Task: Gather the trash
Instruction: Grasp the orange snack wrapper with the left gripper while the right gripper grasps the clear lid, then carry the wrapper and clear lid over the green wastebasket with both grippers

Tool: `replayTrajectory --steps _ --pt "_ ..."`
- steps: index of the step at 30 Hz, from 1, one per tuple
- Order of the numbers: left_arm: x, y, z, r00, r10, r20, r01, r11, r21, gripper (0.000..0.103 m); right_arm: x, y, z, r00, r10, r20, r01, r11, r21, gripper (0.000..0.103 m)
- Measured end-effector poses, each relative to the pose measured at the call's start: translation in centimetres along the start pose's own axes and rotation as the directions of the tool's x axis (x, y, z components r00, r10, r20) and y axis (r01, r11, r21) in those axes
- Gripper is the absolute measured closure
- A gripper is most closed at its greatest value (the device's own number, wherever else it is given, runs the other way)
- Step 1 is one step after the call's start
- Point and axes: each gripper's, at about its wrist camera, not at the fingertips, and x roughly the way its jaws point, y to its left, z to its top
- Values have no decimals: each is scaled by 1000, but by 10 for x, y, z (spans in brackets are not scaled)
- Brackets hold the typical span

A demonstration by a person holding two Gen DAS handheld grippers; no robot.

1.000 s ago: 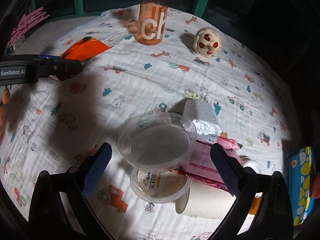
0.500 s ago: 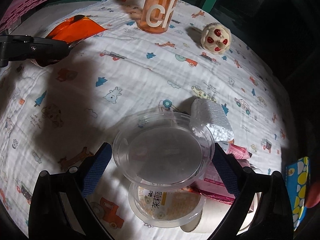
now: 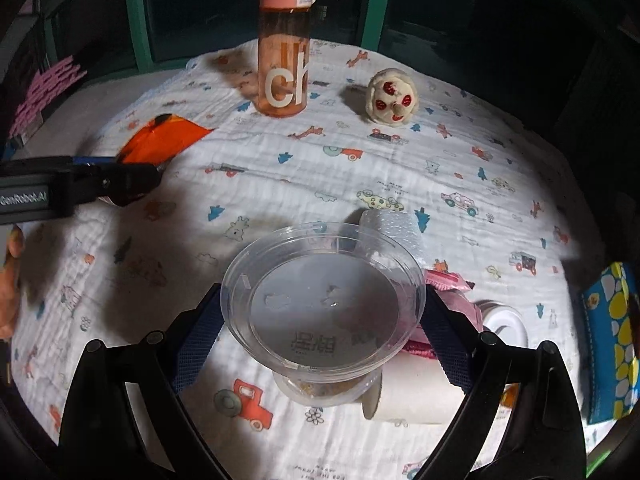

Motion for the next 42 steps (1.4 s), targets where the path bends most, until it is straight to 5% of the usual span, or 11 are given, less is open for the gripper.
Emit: replayTrajectory --steps 11,27,42 --pt "-18 -69 -6 996 -88 19 85 991 99 49 -80 -56 -43 992 57 111 -85 960 267 11" --pt "-18 -208 -37 966 -252 -52 256 923 288 49 -183 -140 -157 980 -132 151 35 854 520 11" --pt "-16 -332 -73 915 -367 -167 402 810 427 49 -245 -226 -293 946 -322 -41 255 659 707 11"
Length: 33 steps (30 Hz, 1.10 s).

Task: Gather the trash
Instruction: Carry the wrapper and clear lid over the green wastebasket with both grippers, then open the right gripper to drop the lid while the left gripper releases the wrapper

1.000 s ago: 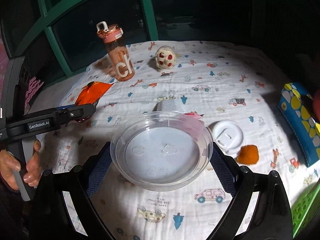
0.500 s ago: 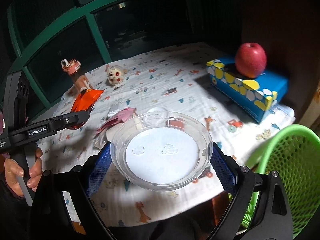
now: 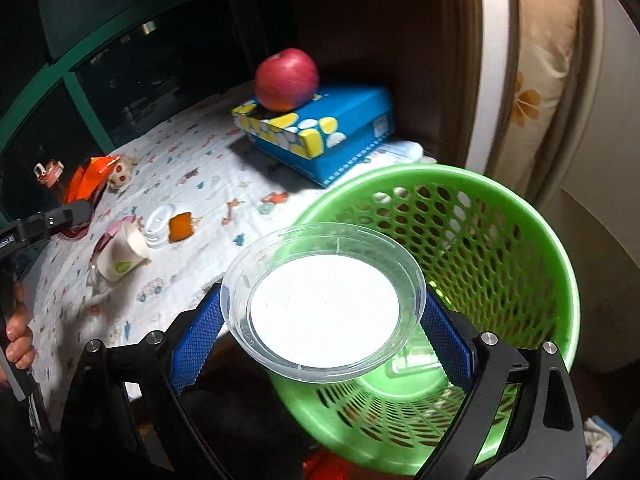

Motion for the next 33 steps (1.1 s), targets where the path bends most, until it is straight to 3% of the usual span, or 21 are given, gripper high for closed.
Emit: replayTrajectory --steps 5,17,33 --pt "12 -31 3 999 -34 -23 35 998 46 49 2 -38 -12 999 -46 -27 48 997 59 10" --pt "42 -93 -1 990 -110 -90 122 982 144 49 -7 -68 -22 997 -68 -30 71 991 113 7" --pt "84 -162 -23 959 -180 -217 228 948 221 48 -65 -97 -25 984 -144 100 124 975 185 7"
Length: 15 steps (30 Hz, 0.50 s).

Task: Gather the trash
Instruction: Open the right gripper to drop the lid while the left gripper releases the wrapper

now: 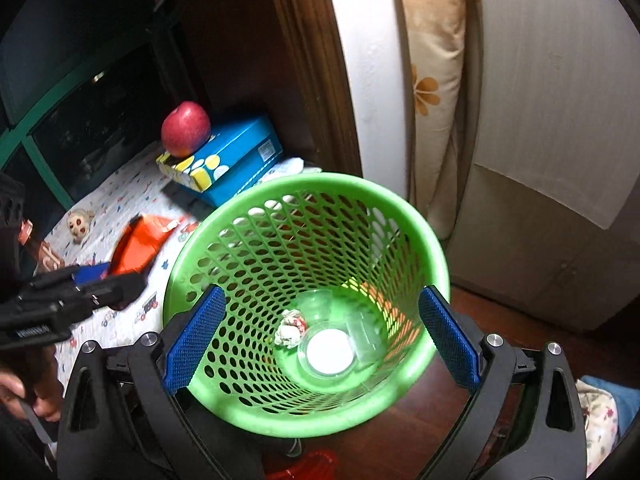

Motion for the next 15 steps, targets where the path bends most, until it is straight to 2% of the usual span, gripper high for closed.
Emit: replayTrajectory --steps 3,8,9,15 --pt "10 -8 -2 1000 -12 -24 12 1000 13 48 -5 -7 -1 1000 -2 13 2 1000 19 7" --pt "18 -13 -6 998 -38 -48 38 999 4 41 -6 -11 0 1000 1 17 -2 999 33 7" --pt "19 -13 -6 998 -38 -49 38 999 1 35 -6 -11 0 1000 3 17 -4 999 32 7" --pt "12 -7 -9 999 -41 -31 40 999 -16 29 -5 -1 1 999 25 20 -25 1000 17 7"
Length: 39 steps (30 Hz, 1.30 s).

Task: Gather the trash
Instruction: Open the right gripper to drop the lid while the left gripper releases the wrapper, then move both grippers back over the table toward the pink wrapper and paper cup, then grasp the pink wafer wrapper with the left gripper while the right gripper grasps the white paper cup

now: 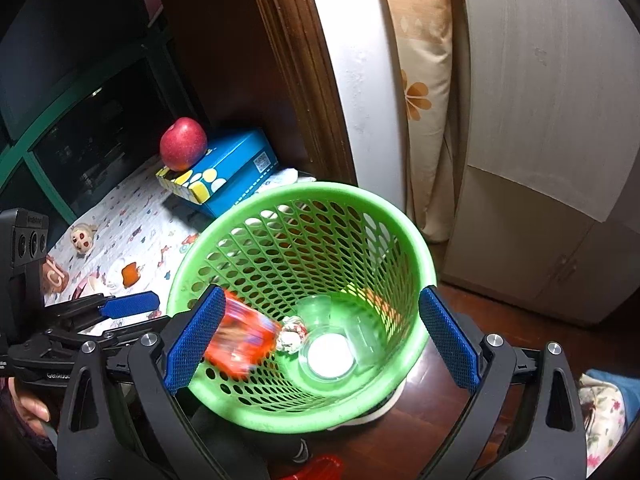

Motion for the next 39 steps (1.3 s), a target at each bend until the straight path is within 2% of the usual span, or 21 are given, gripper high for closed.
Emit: replayTrajectory --steps 2,6,11,16,25,30,33,39 --pt "-7 5 -3 1000 5 12 -5 1000 -9 29 0 5 1 1000 9 0 -9 1000 -8 7" --pt "-25 22 -9 997 59 45 -57 998 -39 29 4 20 2 999 33 -7 -33 999 -36 7" --pt "-50 58 -17 983 165 81 -156 982 -102 29 12 47 4 997 72 -23 -73 994 -77 7" --pt "-78 106 -30 953 285 100 -265 948 -175 29 20 75 4 993 109 -42 -114 986 -122 7" --pt "-129 201 -62 897 432 88 -386 866 -317 29 38 134 1 980 178 -90 -193 959 -207 7" --pt "-141 245 -75 871 488 50 -448 834 -323 29 45 163 -3 971 211 -113 -233 942 -241 7" --pt "-142 269 -83 863 504 19 -472 820 -324 29 49 178 -5 967 222 -126 -248 935 -254 7" --pt "-135 294 -88 861 509 -16 -489 818 -305 30 60 204 -8 960 234 -156 -270 921 -282 7"
